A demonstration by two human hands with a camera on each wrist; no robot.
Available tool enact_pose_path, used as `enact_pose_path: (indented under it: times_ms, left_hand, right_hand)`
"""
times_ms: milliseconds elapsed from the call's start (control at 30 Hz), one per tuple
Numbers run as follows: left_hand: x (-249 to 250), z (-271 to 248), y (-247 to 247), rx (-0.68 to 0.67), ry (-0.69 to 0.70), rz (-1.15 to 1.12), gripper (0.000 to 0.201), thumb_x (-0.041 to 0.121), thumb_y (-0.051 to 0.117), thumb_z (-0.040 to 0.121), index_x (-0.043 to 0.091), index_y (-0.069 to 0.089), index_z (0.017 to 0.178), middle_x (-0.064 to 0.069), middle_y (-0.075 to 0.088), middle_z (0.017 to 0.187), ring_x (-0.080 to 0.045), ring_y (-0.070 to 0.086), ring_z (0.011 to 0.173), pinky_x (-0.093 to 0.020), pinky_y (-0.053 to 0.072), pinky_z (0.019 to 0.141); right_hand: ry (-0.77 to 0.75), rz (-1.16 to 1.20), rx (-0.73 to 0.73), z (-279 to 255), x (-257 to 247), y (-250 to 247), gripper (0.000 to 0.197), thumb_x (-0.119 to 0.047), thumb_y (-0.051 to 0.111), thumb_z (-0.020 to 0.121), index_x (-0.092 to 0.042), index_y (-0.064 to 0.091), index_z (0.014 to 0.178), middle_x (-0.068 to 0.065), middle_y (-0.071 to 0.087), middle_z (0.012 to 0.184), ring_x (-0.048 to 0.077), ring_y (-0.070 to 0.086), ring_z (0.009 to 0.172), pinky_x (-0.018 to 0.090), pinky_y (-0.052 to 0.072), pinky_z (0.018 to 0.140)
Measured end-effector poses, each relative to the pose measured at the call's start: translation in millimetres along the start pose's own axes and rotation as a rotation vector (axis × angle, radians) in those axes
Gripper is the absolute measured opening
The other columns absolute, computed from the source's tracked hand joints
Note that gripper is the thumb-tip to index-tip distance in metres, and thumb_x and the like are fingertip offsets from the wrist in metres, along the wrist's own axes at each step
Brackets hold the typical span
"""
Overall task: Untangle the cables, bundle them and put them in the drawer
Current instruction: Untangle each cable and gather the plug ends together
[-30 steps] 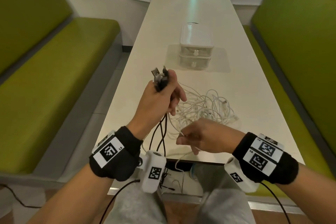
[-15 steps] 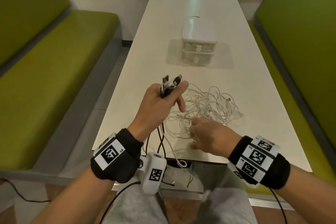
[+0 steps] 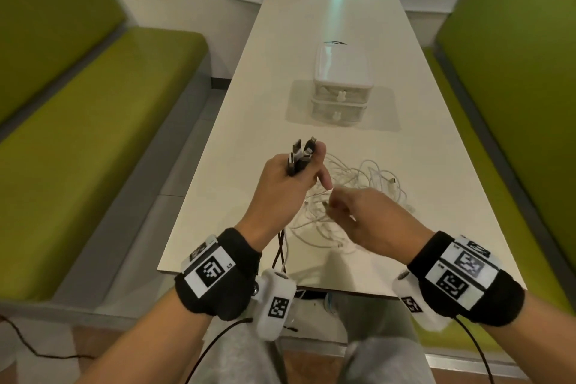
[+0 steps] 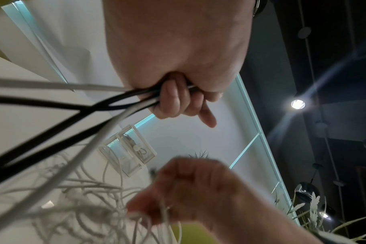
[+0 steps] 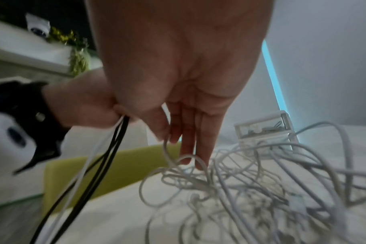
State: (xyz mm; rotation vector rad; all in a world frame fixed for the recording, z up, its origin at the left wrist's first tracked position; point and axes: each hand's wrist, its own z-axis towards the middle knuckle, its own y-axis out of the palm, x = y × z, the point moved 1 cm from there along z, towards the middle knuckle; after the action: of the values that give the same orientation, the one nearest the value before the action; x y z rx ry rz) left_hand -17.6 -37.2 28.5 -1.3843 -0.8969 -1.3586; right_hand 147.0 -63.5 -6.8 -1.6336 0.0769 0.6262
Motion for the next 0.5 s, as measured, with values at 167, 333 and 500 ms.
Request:
enact_pose_path:
  times_ms: [167, 333, 500]
  left_hand:
    - [-3, 4, 10, 0.096, 0.002, -0.082, 0.048, 0.048, 0.042, 0.095, 0.010, 0.070, 0.087, 0.009, 0.058, 0.065, 0.003, 0.047, 0.045, -0.010, 0.034, 0.049]
    - [2, 4, 26, -0.001, -0.039, -0.090, 0.045, 0.048, 0.045, 0.089, 0.020, 0.062, 0.058, 0.016, 0.041, 0.038, 0.000, 0.036, 0.037, -0.017, 0.030, 0.046]
    - [0, 10, 27, 0.027, -0.069, -0.137, 0.047, 0.046, 0.043, 0.088, 0.005, 0.064, 0.081, 0.009, 0.044, 0.038, 0.000, 0.045, 0.037, -0.008, 0.032, 0.044]
  right_hand:
    - [0.055, 0.421, 0.442, 4, -15, -32, 0.009, -0.027, 0.049, 0.100, -0.019, 0.050, 0.096, -0.004, 0.066, 0.064, 0.012, 0.065, 0.057, 0.029, 0.051, 0.057]
    - [0.004, 0.831, 0.519, 18, -25, -29, 0.019, -0.014, 0.056, 0.096, -0.008, 0.071, 0.105, -0.017, 0.066, 0.068, 0.001, 0.059, 0.055, 0.014, 0.046, 0.055]
    - [-0.098, 0.821, 0.406, 24, -18, -13, 0.042, -0.005, 0.043, 0.101, -0.023, 0.048, 0.139, -0.025, 0.065, 0.090, -0.005, 0.060, 0.080, 0.011, 0.044, 0.075]
